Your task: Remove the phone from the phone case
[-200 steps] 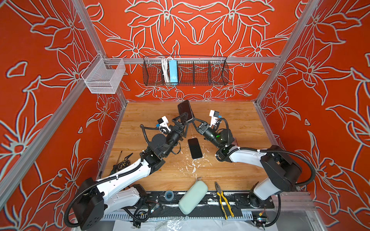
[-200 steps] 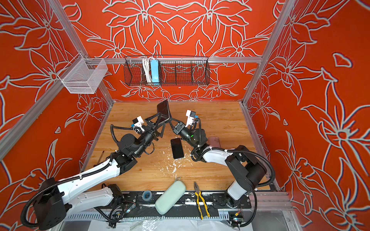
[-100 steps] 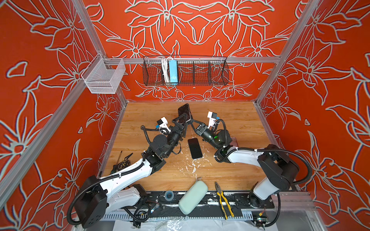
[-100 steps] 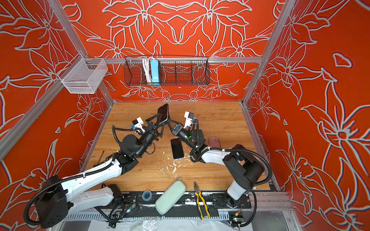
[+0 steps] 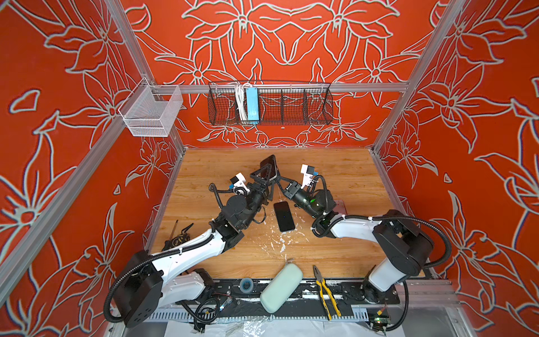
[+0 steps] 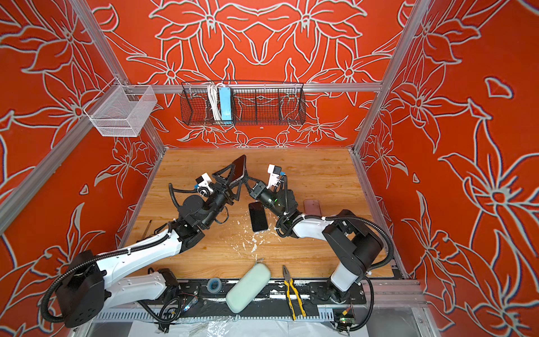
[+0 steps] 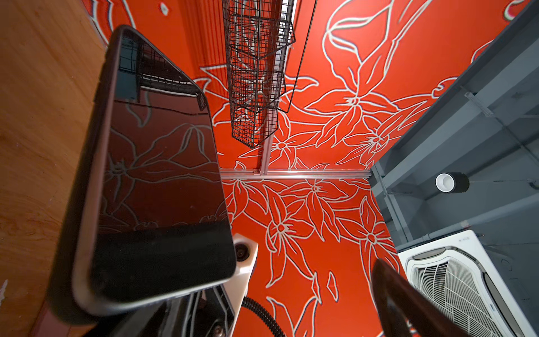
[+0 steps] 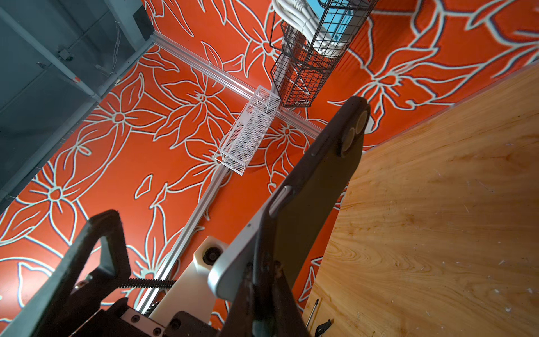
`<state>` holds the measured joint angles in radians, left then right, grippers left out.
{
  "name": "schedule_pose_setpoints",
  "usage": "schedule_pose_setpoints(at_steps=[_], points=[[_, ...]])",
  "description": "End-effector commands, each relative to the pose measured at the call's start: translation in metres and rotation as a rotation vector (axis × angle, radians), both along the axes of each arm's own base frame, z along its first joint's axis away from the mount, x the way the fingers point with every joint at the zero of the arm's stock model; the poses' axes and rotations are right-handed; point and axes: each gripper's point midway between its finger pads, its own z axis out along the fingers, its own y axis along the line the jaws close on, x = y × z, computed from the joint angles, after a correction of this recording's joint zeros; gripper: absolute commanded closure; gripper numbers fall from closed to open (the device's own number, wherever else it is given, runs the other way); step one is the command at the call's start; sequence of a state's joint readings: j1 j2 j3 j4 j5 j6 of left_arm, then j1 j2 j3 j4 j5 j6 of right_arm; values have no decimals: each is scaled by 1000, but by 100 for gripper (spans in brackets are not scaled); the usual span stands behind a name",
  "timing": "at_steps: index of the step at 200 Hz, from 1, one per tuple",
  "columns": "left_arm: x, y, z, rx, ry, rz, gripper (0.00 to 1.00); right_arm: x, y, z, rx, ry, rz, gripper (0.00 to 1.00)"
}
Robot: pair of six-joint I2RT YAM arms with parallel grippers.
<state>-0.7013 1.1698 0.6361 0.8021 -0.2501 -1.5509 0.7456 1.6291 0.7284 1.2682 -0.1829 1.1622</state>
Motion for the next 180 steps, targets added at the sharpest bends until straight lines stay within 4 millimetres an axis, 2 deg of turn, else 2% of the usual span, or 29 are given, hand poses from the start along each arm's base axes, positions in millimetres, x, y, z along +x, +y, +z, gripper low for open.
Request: schedule_pose_setpoints(at_steps=[1, 33, 82, 100, 180], points=[[3, -2, -24, -8, 81, -10, 3, -21, -5, 49, 119, -136, 33, 99], [-2, -2, -22, -47, 95, -25, 3, -22, -8, 51, 123, -140, 20, 100], [-9, 4, -31, -127, 160, -19, 3, -23, -10, 57, 139, -142, 18, 100], [-11, 6, -27, -136, 152, -14, 3, -23, -10, 57, 139, -142, 19, 100], [-16, 31, -36, -116, 167, 83, 3, -26, -10, 60, 142, -149, 31, 100]])
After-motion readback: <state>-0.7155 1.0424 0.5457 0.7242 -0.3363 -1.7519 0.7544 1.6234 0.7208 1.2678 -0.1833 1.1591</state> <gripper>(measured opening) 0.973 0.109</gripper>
